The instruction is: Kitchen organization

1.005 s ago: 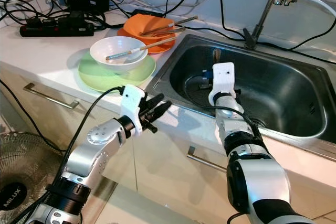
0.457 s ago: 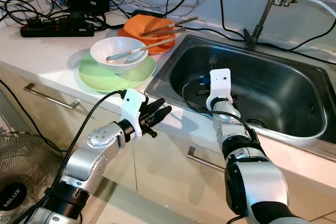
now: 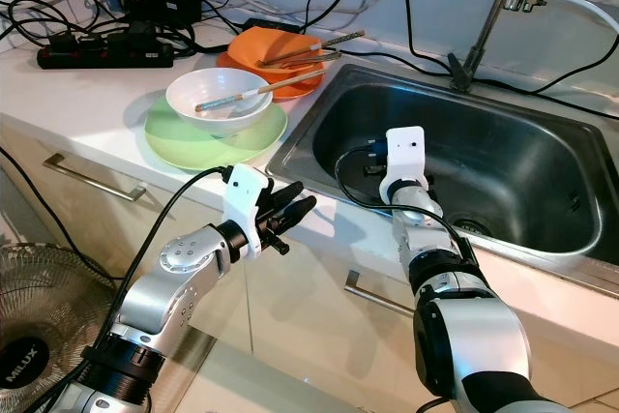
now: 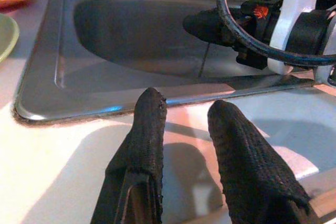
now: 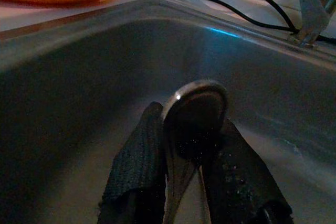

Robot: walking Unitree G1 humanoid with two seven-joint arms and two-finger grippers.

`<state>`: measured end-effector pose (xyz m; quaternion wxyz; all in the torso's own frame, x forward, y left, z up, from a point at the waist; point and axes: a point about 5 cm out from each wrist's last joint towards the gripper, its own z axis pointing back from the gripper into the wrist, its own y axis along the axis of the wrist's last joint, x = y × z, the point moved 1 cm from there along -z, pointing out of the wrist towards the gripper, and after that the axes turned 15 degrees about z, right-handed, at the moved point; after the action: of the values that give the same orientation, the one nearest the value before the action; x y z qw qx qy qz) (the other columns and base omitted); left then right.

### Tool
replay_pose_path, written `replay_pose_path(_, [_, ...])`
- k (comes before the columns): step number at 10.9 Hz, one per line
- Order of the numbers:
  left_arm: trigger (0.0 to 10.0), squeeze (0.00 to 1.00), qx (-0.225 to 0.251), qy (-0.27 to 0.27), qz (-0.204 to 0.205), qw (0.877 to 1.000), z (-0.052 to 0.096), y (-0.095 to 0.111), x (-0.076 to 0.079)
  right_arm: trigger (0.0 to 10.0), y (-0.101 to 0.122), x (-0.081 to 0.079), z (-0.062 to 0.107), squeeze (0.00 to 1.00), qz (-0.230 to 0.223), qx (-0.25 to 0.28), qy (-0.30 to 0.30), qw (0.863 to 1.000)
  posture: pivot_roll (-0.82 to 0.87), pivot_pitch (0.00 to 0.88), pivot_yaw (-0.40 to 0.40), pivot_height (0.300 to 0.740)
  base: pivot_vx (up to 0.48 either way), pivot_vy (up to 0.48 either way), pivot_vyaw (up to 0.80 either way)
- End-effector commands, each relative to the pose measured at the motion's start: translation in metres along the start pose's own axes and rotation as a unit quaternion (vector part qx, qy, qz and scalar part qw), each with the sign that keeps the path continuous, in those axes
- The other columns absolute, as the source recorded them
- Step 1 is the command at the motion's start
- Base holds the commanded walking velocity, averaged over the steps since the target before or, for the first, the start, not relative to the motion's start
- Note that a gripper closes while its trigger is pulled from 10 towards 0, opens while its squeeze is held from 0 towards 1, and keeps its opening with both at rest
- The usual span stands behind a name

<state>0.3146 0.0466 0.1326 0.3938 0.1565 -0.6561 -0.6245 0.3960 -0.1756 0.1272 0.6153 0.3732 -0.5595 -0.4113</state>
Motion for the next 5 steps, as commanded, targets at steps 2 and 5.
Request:
replay_pose_path(2, [10.0,0.0,-0.008,0.0,-0.002,1.0,-0.0029,-0.0017,0.0009,10.0,0.0065,-0.0028,-0.0015,1.0,-0.009,0.014,0.007,1.0,0.23,0.005,-0.056,0.74,0.0,0.0,0.0])
replay_pose_path(5, [10.0,0.0,0.002,0.006,-0.004,1.0,-0.004,0.001,0.0004,10.0,0.01,0.0001,-0.0025,0.0,0.0,0.02,0.001,1.0,0.23,0.01,-0.062,0.74,0.0,0.0,0.0])
